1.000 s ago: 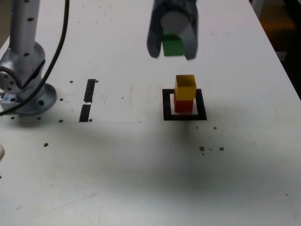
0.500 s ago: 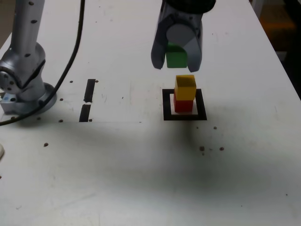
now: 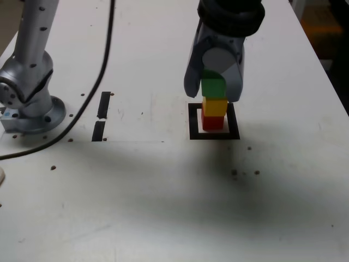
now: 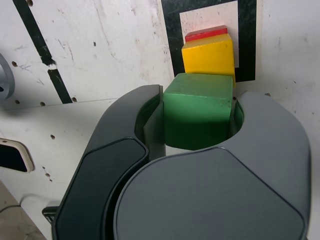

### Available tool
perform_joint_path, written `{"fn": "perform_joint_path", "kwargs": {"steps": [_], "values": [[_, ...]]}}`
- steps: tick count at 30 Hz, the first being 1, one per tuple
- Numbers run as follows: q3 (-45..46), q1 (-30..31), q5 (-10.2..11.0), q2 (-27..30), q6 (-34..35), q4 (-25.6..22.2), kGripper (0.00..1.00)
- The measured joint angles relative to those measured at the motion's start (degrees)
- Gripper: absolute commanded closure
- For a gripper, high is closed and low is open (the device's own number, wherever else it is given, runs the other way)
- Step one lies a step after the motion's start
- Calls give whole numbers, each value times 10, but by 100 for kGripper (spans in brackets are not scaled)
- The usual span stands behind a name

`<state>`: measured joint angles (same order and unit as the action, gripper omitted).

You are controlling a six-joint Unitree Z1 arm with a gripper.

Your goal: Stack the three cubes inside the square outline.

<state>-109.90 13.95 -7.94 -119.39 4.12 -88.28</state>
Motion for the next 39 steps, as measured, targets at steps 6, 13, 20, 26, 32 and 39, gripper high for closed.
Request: {"fn": "perform_joint_path", "kwargs": {"steps": [6, 13, 20, 26, 32, 39], "values": [[0, -3, 7, -5, -3, 0, 90], [-2, -6, 20, -14, -3, 0, 90], [-2, -10, 27, -25, -3, 0, 90], [-7, -12, 28, -38, -5, 0, 86], [-8, -13, 29, -39, -6, 0, 50], [-7, -13, 28, -38, -6, -1, 1]]}}
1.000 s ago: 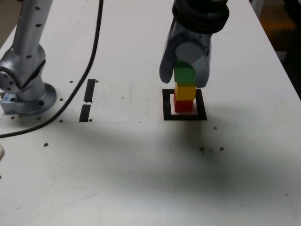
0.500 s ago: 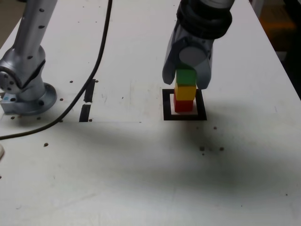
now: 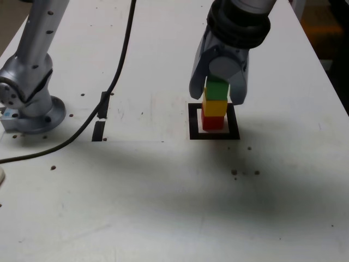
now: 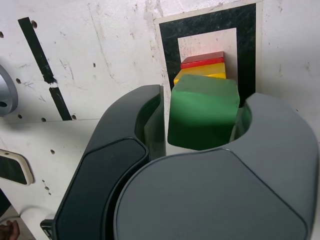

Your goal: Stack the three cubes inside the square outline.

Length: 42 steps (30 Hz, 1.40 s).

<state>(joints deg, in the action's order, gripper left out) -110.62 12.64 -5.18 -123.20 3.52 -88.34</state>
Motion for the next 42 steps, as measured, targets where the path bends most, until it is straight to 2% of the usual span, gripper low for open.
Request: {"fn": "perform_joint_path", "kwargs": {"steps": [6, 12, 19, 22, 26, 30, 34, 38, 42], "values": [[3, 0, -3, 23, 0, -11, 0], [18, 10, -13, 97, 16, -34, 0], [124, 12, 15, 201, 24, -37, 0], [183, 9, 18, 244, 30, -35, 0], [280, -9, -8, 317, 32, -19, 0], [355, -18, -23, 375, 26, -12, 0], [429, -44, -28, 397, 2, 28, 1], [505, -80, -37, 417, -48, 107, 1], [572, -80, -68, 413, -70, 185, 0]]}}
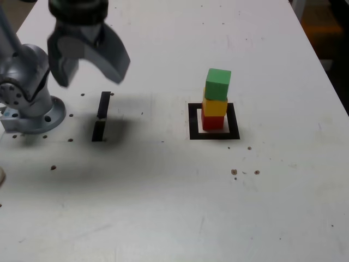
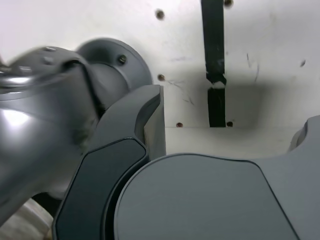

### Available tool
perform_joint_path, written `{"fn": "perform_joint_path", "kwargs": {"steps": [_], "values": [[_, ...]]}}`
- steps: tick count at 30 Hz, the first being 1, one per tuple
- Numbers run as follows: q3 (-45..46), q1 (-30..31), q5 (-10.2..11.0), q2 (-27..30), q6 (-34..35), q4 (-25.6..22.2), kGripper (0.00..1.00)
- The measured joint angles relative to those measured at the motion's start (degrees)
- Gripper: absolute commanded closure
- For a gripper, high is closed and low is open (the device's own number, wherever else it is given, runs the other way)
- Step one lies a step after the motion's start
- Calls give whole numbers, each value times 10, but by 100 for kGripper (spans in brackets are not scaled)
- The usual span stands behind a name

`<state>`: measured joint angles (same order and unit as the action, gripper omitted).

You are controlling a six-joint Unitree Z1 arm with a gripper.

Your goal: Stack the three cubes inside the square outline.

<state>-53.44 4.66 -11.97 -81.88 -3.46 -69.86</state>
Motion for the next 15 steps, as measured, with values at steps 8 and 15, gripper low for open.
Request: {"fn": "perform_joint_path", "kwargs": {"steps": [8, 15], "values": [[107, 17, -42, -31, -49, 162, 0], [139, 17, -35, -36, -51, 194, 0]]}}
